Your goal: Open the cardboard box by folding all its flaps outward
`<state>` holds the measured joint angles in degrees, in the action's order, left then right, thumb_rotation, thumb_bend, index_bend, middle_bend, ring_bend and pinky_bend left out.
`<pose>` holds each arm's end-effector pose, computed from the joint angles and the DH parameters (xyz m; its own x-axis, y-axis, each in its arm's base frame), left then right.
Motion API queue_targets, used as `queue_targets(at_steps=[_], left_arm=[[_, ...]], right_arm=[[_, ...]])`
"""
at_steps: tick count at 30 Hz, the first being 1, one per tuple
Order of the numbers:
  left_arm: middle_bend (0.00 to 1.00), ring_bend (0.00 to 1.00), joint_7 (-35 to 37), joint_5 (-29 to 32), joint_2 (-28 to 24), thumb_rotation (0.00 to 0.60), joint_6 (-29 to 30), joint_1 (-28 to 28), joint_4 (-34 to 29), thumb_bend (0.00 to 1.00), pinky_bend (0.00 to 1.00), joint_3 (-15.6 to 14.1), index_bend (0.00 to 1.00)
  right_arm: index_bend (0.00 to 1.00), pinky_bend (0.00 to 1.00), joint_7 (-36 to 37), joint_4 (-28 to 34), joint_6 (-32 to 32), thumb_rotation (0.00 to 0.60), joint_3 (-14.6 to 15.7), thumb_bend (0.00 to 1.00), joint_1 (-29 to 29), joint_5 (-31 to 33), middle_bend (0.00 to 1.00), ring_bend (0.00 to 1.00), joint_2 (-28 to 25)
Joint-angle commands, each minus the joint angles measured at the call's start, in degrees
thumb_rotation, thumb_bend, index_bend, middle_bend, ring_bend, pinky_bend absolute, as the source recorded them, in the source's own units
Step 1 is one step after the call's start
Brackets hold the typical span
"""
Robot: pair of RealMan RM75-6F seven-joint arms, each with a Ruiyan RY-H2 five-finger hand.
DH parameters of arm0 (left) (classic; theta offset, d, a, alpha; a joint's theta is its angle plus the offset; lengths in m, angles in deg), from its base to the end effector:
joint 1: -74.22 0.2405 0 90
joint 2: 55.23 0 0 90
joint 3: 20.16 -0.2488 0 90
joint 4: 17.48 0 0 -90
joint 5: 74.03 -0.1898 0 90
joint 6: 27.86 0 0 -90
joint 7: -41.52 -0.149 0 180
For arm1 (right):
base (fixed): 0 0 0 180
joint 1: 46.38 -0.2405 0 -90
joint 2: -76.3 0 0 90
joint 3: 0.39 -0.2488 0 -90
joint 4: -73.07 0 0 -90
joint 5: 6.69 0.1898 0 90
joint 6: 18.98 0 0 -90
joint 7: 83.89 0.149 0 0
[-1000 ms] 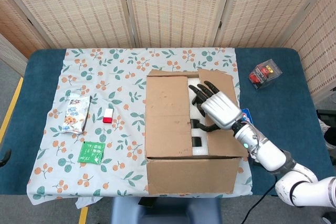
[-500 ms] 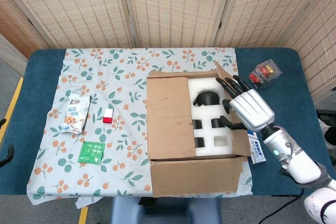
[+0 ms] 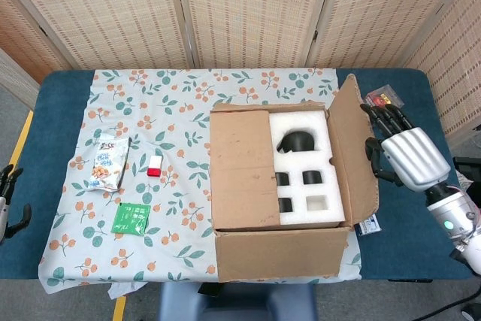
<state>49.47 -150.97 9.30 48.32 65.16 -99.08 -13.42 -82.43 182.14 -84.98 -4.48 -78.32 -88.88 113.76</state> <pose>-0.3389 0.2217 0.1949 0.3951 0.0210 0.9184 0.9118 0.1129 -0.3948 -0.1715 -0.2858 0.2455 0.5673 -0.0454 0.8222 -0.7815 -0.3445 0.5202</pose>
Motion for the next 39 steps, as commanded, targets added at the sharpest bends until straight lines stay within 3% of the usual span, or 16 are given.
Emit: queue_targets(at_steps=[1, 5, 16, 22, 28, 31, 35, 39], left_arm=[[0.04, 0.0, -1.6, 0.8, 0.6, 0.6, -1.1, -0.6, 0.1, 0.59, 0.0, 0.1, 0.05], [0.04, 0.0, -3.0, 1.5, 1.0, 0.6, -1.6, -1.0, 0.1, 0.59, 0.0, 0.2, 0.05], [0.04, 0.0, -5.0, 2.1, 2.0, 0.6, -2.7, -1.9, 0.4, 0.59, 0.0, 0.1, 0.05], [0.04, 0.0, -2.7, -1.0, 1.4, 0.6, -2.3, -2.9, -0.1, 0.59, 0.0, -0.1, 0.1], [0.04, 0.0, -1.2, -11.4, -4.8, 0.6, -3.9, -7.9, -6.3, 0.6, 0.0, -1.1, 0.19], [0.04, 0.0, -1.5, -14.8, -7.5, 0.6, -6.6, -11.3, -10.2, 0.67, 0.0, -1.0, 0.23], [0.03, 0.0, -1.1, -16.4, -9.5, 0.6, -11.8, -16.3, -14.3, 0.85, 0.0, -0.1, 0.29], [0.03, 0.0, -6.0, -15.6, -10.8, 0.6, -17.3, -21.4, -19.2, 0.93, 0.0, 1.8, 0.34]], right_arm=[[0.58, 0.0, 5.4, -3.9, -2.6, 0.37, 0.9, 0.36, 3.3, -3.0, 0.0, 0.0, -0.6], [0.51, 0.0, 10.0, -7.5, -4.1, 0.369, 1.7, 0.35, 5.6, -4.8, 0.0, 0.0, 0.1], [0.47, 0.0, 19.9, -17.5, -8.3, 0.369, 2.9, 0.36, 10.8, -7.6, 0.0, 0.0, 4.8], [0.44, 0.0, 23.9, -24.9, -16.3, 0.369, 2.4, 0.35, 16.1, -6.6, 0.0, 0.0, 13.6], [0.43, 0.0, 24.2, -31.5, -23.7, 0.412, 1.1, 0.36, 20.3, -5.7, 0.0, 0.0, 22.9], [0.42, 0.0, 24.0, -30.7, -25.2, 0.433, 0.9, 0.35, 20.7, -6.9, 0.0, 0.0, 23.1], [0.42, 0.0, 25.2, -30.6, -26.7, 0.448, 0.8, 0.35, 21.5, -8.0, 0.0, 0.0, 22.7], [0.42, 0.0, 28.1, -31.2, -28.2, 0.45, 0.2, 0.36, 22.3, -8.2, 0.0, 0.0, 22.0]])
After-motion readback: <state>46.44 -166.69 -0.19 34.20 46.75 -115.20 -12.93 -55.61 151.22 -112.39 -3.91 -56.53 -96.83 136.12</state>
